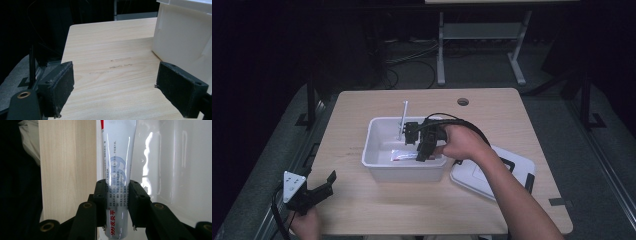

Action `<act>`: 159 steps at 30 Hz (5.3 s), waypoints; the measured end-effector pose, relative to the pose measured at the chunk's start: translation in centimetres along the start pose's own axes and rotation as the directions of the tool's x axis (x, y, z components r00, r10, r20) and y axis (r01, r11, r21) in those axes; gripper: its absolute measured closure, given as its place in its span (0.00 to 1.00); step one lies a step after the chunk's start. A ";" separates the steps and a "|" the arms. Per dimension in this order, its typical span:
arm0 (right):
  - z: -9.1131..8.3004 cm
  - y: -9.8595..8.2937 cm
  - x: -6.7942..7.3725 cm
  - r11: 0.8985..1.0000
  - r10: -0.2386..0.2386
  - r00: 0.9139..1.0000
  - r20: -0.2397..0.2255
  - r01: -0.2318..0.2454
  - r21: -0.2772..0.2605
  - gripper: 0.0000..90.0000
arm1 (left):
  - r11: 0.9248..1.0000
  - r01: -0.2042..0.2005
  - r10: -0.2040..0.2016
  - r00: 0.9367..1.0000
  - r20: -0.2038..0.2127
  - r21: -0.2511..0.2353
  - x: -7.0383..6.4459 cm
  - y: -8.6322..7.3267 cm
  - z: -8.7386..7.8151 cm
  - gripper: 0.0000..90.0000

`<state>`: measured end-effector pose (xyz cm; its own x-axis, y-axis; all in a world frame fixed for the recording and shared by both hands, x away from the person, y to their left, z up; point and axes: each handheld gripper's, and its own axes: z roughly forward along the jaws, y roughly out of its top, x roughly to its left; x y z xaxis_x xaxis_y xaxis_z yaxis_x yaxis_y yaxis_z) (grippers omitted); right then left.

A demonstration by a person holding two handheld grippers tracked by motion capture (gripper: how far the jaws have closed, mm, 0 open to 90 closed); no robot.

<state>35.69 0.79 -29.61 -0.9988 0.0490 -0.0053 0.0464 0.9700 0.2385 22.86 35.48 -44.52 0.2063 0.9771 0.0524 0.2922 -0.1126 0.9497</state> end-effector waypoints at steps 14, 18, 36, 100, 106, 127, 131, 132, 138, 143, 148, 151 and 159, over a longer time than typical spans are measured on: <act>1.6 -0.4 -0.9 1.000 0.023 0.999 -0.022 -0.023 0.002 0.78 | 1.000 0.002 -0.002 1.000 0.004 0.002 0.1 0.0 0.0 0.15; 2.0 -0.4 -1.0 1.000 0.024 0.999 -0.027 -0.024 0.003 0.78 | 1.000 0.001 -0.001 1.000 0.004 0.003 0.1 0.0 0.0 0.15; 4.2 -0.8 -2.0 0.999 0.050 0.998 -0.047 -0.049 0.018 0.78 | 1.000 0.001 -0.001 1.000 0.003 0.002 0.1 0.0 0.0 0.15; 0.8 -1.6 -2.6 0.993 0.109 0.994 0.031 -0.108 -0.053 0.66 | 1.000 -0.006 0.006 1.000 0.003 0.001 -0.1 0.0 0.0 0.15; -0.6 -2.3 -2.5 0.991 0.121 0.991 0.051 -0.118 -0.062 0.66 | 1.000 -0.004 0.004 1.000 0.004 0.002 -0.2 0.0 0.1 0.15; -3.4 -7.6 -2.5 0.977 0.205 0.973 0.101 -0.198 -0.081 0.60 | 1.000 -0.013 0.013 1.000 0.005 0.012 -0.2 0.0 0.2 0.15; -3.6 -8.8 -2.4 0.973 0.223 0.969 0.106 -0.215 -0.087 0.59 | 1.000 -0.018 0.018 1.000 0.004 0.010 -0.3 0.0 0.2 0.15; -3.6 -9.1 -2.4 0.971 0.230 0.967 0.108 -0.221 -0.088 0.58 | 1.000 -0.020 0.020 1.000 0.005 0.010 -0.3 0.0 0.2 0.15; -3.6 -11.1 -2.5 0.962 0.265 0.958 0.110 -0.255 -0.093 0.57 | 1.000 -0.021 0.020 1.000 0.004 0.012 -0.4 0.0 0.2 0.15; -3.4 -12.3 -2.7 0.955 0.289 0.951 0.110 -0.279 -0.098 0.55 | 1.000 -0.021 0.021 1.000 0.004 0.012 -0.4 0.1 0.2 0.15; -2.9 -13.6 -2.7 0.949 0.311 0.944 0.107 -0.302 -0.095 0.55 | 1.000 -0.023 0.023 1.000 0.003 0.013 -0.4 0.1 0.2 0.15; -2.6 -14.7 -2.8 0.942 0.330 0.938 0.105 -0.321 -0.096 0.55 | 1.000 -0.021 0.021 1.000 0.004 0.012 -0.4 0.1 0.2 0.15; -1.6 -17.6 -3.3 0.924 0.380 0.920 0.098 -0.372 -0.094 0.54 | 1.000 -0.025 0.025 1.000 0.002 0.014 -0.4 0.0 0.2 0.15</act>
<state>38.13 -16.77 -32.24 -0.8993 0.4372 -0.0090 0.4127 0.8554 0.3131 22.98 35.01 -44.57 0.2158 0.9736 0.0750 0.3000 -0.1392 0.9437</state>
